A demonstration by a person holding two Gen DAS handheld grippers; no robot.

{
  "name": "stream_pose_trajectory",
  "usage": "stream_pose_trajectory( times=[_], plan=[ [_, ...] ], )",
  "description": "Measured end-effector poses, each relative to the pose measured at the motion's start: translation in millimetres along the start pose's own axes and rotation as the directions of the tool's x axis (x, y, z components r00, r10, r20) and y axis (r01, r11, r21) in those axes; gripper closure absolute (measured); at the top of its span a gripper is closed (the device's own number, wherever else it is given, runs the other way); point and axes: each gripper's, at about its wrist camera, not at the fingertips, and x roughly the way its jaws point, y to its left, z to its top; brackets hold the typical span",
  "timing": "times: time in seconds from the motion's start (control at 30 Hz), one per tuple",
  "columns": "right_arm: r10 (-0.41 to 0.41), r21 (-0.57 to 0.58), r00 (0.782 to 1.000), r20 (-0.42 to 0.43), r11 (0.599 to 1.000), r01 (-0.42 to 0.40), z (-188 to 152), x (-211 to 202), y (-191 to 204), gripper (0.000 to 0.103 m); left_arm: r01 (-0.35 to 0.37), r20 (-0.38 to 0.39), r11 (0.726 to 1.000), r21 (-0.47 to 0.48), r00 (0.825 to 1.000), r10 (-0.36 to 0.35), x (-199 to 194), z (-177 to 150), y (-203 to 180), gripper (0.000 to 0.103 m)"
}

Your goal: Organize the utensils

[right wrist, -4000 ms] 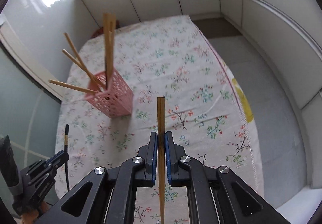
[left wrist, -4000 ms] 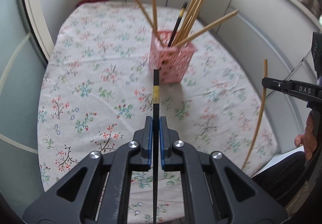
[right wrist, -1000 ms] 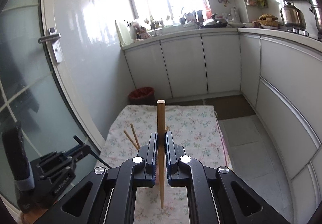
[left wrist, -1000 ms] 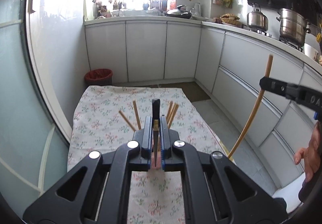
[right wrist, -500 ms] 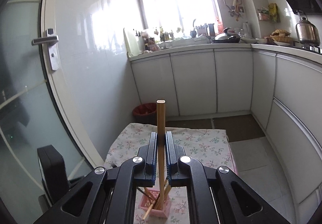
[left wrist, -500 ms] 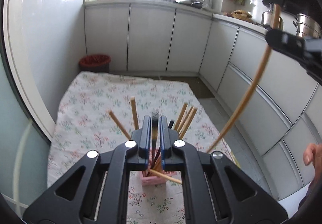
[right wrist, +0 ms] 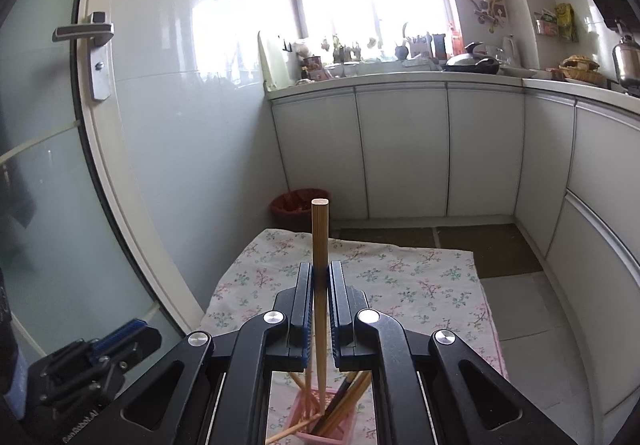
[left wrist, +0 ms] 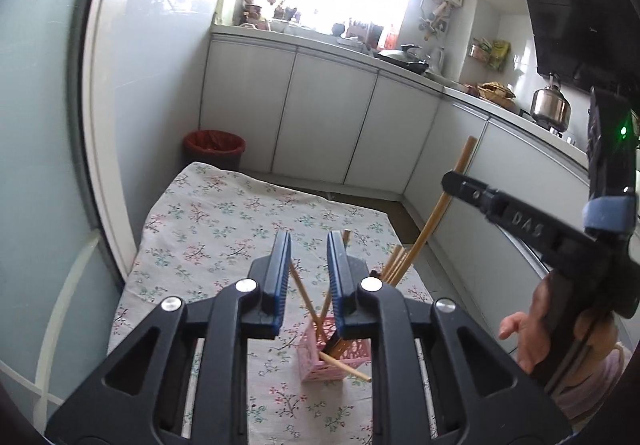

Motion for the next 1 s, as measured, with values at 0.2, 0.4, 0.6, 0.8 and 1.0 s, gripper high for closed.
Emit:
stream_pose_trajectory(
  times=[0.2,0.4,0.6,0.8,1.0],
  plan=[
    [-0.029,-0.045,0.999,-0.039,0.999,0.028,-11.0,9.3,12.3,0.094,-0.041,-0.01,0.999,-0.005,0.999,0.041,4.0,-3.8,4.2,0.073],
    [-0.097,-0.035,0.995,-0.031,0.995,0.096,-13.2,-17.9,9.6,0.078,-0.092,0.031,0.996,-0.008,0.995,0.092,-14.3,-2.9,-4.2,0.046],
    [-0.143,0.001,0.989,-0.024,0.99,0.144,-33.7,-59.3,-2.8,0.051,-0.126,0.048,0.992,0.007,0.991,0.126,-37.8,-10.2,-18.8,0.035],
    [-0.171,0.04,0.985,-0.028,0.984,0.172,-49.6,-96.5,-14.0,0.026,-0.144,0.045,0.99,0.01,0.989,0.144,-57.4,-20.4,-27.3,0.024],
    [-0.219,0.028,0.975,-0.023,0.975,0.22,-67.0,-125.7,-12.8,0.012,-0.174,0.044,0.984,0.049,0.984,0.172,-73.8,-30.1,-41.3,0.017]
  ],
)
